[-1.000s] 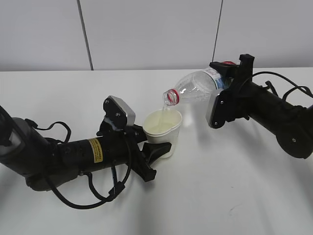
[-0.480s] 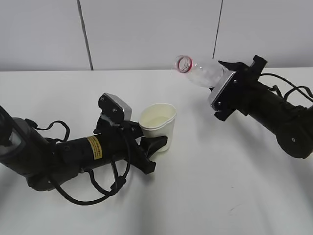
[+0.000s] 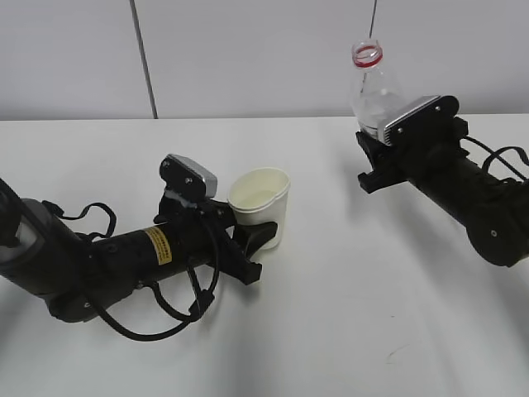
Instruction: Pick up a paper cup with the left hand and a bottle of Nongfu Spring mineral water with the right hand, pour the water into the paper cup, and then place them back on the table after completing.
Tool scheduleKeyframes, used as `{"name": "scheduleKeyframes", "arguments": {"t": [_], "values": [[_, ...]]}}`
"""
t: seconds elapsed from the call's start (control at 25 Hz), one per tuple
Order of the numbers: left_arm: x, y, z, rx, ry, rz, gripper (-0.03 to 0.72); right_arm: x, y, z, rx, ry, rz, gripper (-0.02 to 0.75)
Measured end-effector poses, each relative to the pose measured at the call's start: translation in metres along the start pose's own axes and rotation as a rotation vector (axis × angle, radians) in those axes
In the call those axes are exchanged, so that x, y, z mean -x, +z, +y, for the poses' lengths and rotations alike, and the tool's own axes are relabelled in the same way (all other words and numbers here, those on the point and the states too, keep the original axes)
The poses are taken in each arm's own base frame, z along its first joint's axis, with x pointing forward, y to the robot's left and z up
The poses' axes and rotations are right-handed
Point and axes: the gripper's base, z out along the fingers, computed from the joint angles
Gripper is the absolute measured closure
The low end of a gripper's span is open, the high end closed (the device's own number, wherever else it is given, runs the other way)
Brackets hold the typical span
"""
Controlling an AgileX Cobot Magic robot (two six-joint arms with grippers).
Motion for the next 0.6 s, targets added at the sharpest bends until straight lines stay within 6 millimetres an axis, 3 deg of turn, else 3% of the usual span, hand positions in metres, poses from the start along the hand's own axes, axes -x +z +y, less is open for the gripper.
{"name": "scheduleKeyframes", "arguments": {"t": [0.2, 0.6], "values": [[0.000, 0.000, 0.002, 0.022, -0.012, 0.005, 0.338, -0.002, -0.002, 0.001, 0.003, 0.235, 0.013, 0.316], [-0.002, 0.000, 0.008, 0.087, -0.053, 0.020, 0.338, -0.016, -0.016, 0.008, 0.017, 0.339, 0.077, 0.316]]}}
